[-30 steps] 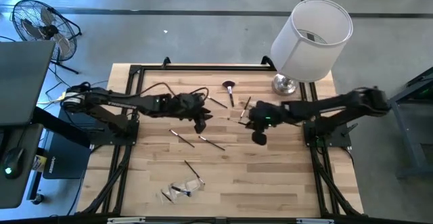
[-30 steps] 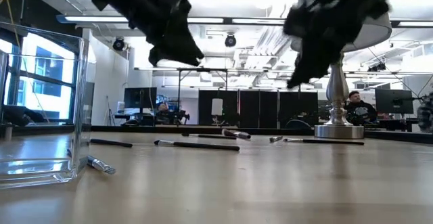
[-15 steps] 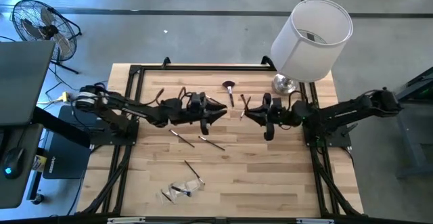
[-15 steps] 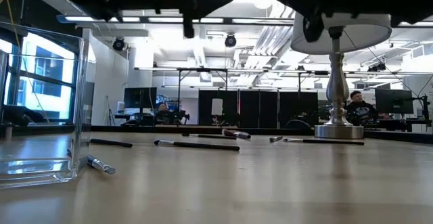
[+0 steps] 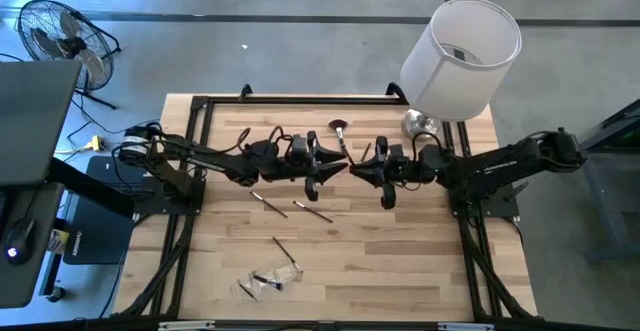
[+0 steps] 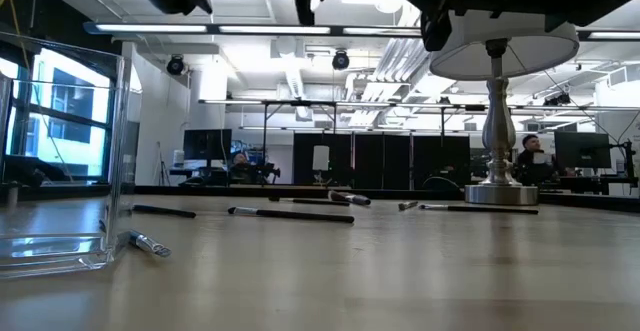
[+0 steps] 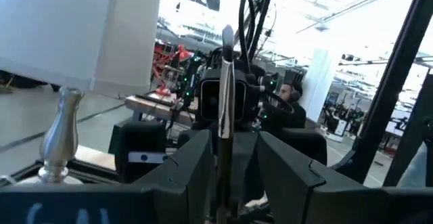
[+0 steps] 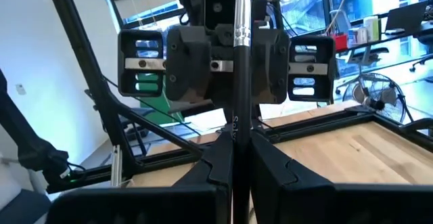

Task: Pick & Place Makeup Supplies
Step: Put the silver makeup brush into the transparent organizer

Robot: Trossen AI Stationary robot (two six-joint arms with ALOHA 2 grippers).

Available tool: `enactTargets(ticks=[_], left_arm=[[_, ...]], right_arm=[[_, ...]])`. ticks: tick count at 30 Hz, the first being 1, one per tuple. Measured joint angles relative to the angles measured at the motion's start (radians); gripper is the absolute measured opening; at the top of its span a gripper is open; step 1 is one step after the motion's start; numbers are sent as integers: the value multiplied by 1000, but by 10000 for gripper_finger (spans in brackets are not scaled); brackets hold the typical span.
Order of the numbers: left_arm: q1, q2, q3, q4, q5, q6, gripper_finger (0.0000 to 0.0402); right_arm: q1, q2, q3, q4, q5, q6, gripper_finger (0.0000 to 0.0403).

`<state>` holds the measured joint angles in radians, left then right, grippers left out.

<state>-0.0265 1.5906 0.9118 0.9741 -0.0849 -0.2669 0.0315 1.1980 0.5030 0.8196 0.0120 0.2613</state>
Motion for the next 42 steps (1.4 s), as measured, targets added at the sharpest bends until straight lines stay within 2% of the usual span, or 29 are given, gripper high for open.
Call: enactTargets(ticks=[13, 19, 42], left_arm=[[0, 15, 77, -56, -11, 1, 122], [0, 17, 105, -180, -12, 0, 122], [0, 15, 126, -180, -67, -33, 122]], right_arm=[[0, 0, 1, -13, 11, 8, 20], [2, 0, 1, -13, 14, 11, 20], [2, 0, 1, 8, 42, -1, 21]])
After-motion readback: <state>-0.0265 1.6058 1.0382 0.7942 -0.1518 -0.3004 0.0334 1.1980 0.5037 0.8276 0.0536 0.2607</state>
